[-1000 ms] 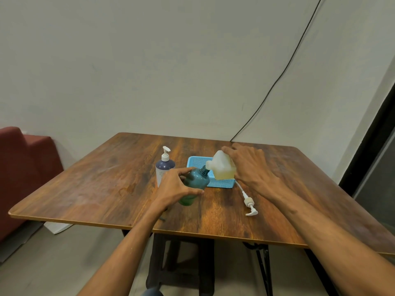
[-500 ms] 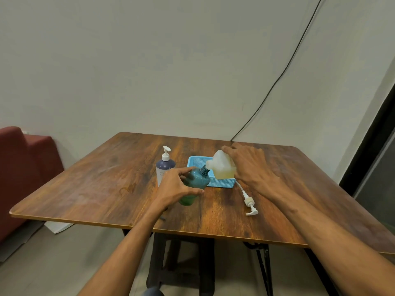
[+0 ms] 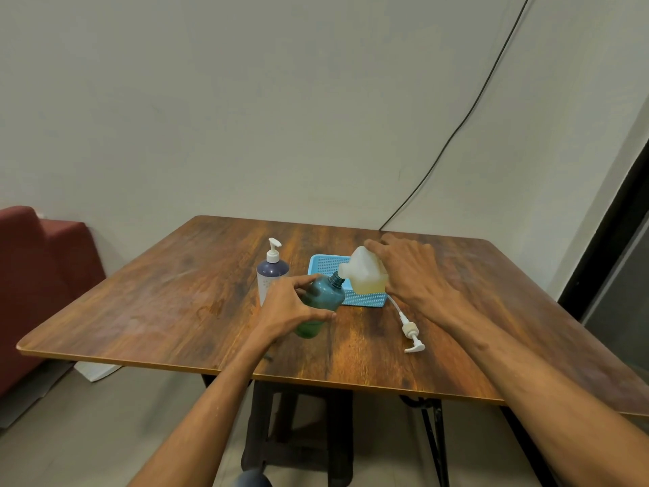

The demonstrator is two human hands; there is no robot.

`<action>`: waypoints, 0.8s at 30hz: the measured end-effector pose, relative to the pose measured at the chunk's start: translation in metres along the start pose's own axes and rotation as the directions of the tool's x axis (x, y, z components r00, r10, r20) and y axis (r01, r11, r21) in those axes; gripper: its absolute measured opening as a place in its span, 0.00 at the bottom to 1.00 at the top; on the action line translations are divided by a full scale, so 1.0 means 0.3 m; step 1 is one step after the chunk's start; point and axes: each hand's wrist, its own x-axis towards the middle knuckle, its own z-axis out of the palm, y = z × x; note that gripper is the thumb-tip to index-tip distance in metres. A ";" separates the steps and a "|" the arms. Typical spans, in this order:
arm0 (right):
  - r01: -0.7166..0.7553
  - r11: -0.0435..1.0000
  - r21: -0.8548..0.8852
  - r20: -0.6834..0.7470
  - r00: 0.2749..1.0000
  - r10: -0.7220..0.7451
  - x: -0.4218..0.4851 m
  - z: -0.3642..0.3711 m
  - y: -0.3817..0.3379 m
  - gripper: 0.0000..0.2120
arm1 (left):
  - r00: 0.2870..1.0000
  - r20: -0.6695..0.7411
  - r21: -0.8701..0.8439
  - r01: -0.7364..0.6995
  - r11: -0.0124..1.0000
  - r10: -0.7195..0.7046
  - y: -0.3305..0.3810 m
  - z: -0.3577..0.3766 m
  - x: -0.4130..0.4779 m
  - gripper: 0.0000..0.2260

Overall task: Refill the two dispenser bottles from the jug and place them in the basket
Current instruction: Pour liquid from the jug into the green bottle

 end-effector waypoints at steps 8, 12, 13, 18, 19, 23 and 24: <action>-0.008 1.000 0.010 0.018 1.000 0.008 0.003 -0.004 0.002 0.39 | 1.000 -0.001 -0.010 -0.001 1.000 0.001 0.003 -0.002 0.003 0.35; -0.006 1.000 0.014 0.009 1.000 0.006 0.001 -0.003 0.002 0.37 | 1.000 -0.001 -0.019 -0.001 1.000 0.001 0.003 0.002 0.002 0.34; -0.008 1.000 0.018 0.011 1.000 0.007 0.000 -0.002 0.002 0.37 | 1.000 0.000 -0.019 -0.003 1.000 0.003 0.003 0.003 0.002 0.34; -0.006 1.000 0.013 0.003 1.000 0.006 -0.002 -0.004 0.003 0.37 | 1.000 0.004 -0.027 0.001 1.000 -0.001 -0.001 0.008 0.003 0.34; -0.005 1.000 0.011 -0.001 1.000 0.005 -0.002 -0.003 0.004 0.36 | 1.000 0.003 -0.026 0.002 1.000 -0.002 0.000 0.008 0.004 0.34; -0.008 1.000 0.010 -0.005 1.000 0.008 -0.001 -0.003 0.005 0.37 | 1.000 0.001 -0.027 0.003 1.000 -0.003 0.000 0.009 0.008 0.35; -0.008 1.000 0.008 -0.007 1.000 0.008 -0.001 -0.002 0.006 0.37 | 1.000 0.001 -0.028 0.001 1.000 -0.001 -0.001 0.010 0.009 0.35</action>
